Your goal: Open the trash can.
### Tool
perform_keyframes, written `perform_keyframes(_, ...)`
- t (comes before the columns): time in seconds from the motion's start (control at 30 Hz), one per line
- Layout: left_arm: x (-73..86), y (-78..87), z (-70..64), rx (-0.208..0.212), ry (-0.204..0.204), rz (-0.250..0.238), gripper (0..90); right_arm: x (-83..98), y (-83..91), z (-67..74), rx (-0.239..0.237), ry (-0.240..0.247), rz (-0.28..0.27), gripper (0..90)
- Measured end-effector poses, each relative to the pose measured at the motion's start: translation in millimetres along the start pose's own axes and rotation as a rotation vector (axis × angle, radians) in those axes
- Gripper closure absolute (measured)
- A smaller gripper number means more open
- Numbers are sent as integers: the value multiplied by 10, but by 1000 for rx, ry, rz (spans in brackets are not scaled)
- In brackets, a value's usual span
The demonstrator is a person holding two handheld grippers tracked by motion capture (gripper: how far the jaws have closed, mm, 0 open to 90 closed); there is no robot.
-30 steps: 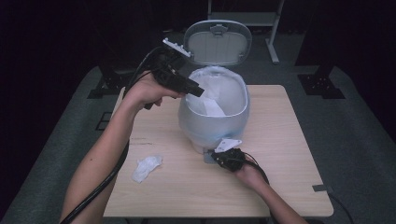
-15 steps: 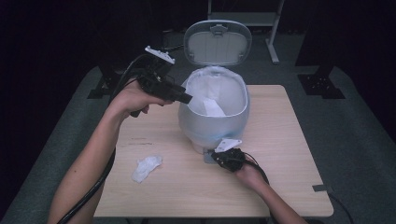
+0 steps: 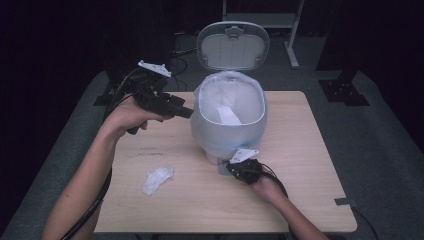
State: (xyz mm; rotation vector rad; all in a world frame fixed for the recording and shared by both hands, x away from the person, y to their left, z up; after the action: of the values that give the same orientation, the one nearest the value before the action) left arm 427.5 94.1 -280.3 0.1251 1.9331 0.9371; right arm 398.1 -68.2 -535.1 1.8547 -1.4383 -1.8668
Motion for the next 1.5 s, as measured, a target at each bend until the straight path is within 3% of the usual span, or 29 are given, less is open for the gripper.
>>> perform_keyframes(0.17, 72, 46, 31, -13, 8, -6, 369, 0, 0, -1, 1, 2, 3, 874)
perform_keyframes(0.3, 146, 70, 59, -31, -8, -7, 326, 0, 0, 1, 1, -3, 1, 873)
perform_keyframes(0.93, 453, 100, 180, -40, 2, -21, 236, -2, 0, 4, 7, -2, 9, 873)
perform_keyframes(1.23, 694, 74, 284, -38, 27, -13, 198, -3, -1, 3, 9, 0, 11, 873)
perform_keyframes(1.5, 855, 40, 321, -31, 25, -2, 192, -9, -1, 16, 6, -6, 10, 873)
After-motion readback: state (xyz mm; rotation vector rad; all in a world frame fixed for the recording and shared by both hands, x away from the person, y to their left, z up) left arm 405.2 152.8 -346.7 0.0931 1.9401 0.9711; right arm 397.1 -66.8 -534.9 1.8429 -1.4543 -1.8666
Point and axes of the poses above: each handheld gripper's, and its own axes: y roughly backward along the jaws, x roughly out of its underside, z roughly to its left, the point moved 10 cm from there along -y, roughly forward along the jaws, and after that the axes turned 8 degrees about y, right-handed, at the moved point
